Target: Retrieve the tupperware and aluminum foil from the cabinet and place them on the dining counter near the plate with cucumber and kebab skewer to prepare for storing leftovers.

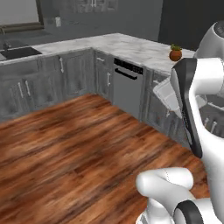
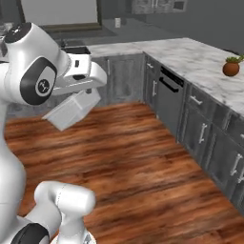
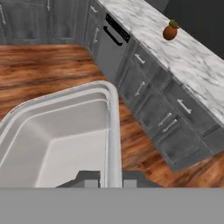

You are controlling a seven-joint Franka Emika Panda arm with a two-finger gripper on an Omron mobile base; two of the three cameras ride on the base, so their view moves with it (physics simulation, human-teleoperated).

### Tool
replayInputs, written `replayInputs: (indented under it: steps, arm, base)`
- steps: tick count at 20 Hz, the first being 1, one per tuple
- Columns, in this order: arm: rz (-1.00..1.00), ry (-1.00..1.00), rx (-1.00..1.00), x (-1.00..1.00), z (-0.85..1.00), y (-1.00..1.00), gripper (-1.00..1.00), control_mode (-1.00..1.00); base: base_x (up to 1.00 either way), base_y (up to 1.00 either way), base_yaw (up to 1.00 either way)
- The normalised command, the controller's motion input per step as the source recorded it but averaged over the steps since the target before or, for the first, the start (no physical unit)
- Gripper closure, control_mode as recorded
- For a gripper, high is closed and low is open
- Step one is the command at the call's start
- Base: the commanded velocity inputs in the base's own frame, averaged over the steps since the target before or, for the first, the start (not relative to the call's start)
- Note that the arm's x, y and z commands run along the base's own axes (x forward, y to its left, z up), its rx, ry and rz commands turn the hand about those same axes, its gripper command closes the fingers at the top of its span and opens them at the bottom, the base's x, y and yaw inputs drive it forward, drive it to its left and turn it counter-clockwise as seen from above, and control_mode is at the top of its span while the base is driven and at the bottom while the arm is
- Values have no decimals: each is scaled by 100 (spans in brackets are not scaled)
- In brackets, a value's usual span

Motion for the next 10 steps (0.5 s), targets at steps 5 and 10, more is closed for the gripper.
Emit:
replayInputs:
  steps: [5,10]
  arm:
    - [0,0,0,0,0,0,100,100]
    - [0,0,0,0,0,0,100,100]
  base:
    - [54,-47,-57]
    - [39,-69,-59]
